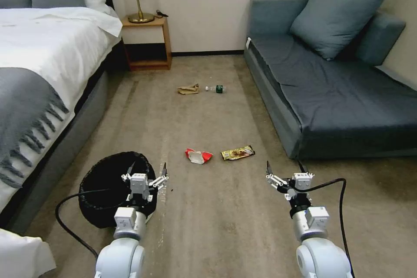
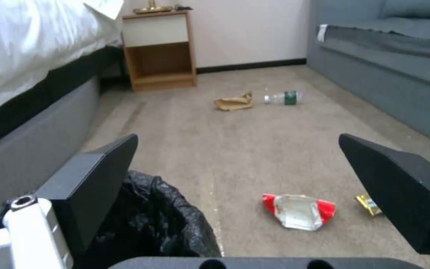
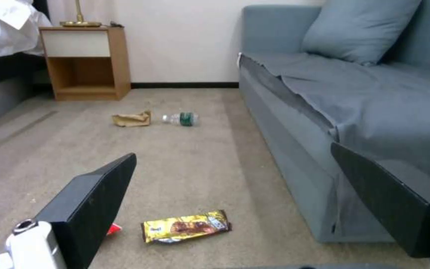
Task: Pick up the trash bin, then pick up the garbage on the floor and place it into the trash bin.
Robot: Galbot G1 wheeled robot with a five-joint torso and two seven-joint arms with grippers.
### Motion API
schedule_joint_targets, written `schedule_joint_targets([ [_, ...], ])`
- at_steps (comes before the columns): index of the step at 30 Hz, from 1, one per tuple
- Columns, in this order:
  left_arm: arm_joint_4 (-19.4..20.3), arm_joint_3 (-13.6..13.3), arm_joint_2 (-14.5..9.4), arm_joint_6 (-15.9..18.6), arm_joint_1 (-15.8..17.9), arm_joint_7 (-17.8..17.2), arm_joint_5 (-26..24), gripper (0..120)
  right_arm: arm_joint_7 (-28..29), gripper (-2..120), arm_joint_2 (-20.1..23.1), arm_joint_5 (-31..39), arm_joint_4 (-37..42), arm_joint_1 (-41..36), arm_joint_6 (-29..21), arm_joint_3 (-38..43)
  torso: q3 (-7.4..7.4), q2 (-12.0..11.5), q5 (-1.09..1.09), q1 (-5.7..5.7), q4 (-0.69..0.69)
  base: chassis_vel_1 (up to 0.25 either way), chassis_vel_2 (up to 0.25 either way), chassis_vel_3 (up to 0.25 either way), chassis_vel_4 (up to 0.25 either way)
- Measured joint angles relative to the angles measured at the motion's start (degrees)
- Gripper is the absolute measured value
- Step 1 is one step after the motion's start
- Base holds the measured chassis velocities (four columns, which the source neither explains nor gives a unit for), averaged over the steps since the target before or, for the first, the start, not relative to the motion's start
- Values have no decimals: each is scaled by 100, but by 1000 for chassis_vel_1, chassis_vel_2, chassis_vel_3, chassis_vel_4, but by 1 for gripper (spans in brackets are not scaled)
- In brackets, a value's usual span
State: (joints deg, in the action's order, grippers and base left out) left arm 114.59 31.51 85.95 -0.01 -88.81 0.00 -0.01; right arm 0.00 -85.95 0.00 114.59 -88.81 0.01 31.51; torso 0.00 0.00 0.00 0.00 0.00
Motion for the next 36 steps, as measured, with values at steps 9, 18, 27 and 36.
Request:
schedule_joint_targets([
  [9,0,0,0,0,0,0,0,100,0,100,0,0,0,0,0,0,0,0,0,0,0,0,0,0,0],
  [18,37,53,-29,25,-8,-11,-79,99,1,100,-13,-4,58,-52,-49,-14,0,0,-1,0,0,0,0,0,0],
  [27,691,1050,-541,491,-155,-539,-1335,93,71,100,-325,-242,1314,-1057,-968,-396,0,0,-2,0,-1,0,0,0,0],
  [36,1280,1883,-1124,841,-291,-963,-2576,93,47,100,-471,-261,2089,-1708,-1285,-534,-1,0,-1,0,-1,0,0,0,0],
])
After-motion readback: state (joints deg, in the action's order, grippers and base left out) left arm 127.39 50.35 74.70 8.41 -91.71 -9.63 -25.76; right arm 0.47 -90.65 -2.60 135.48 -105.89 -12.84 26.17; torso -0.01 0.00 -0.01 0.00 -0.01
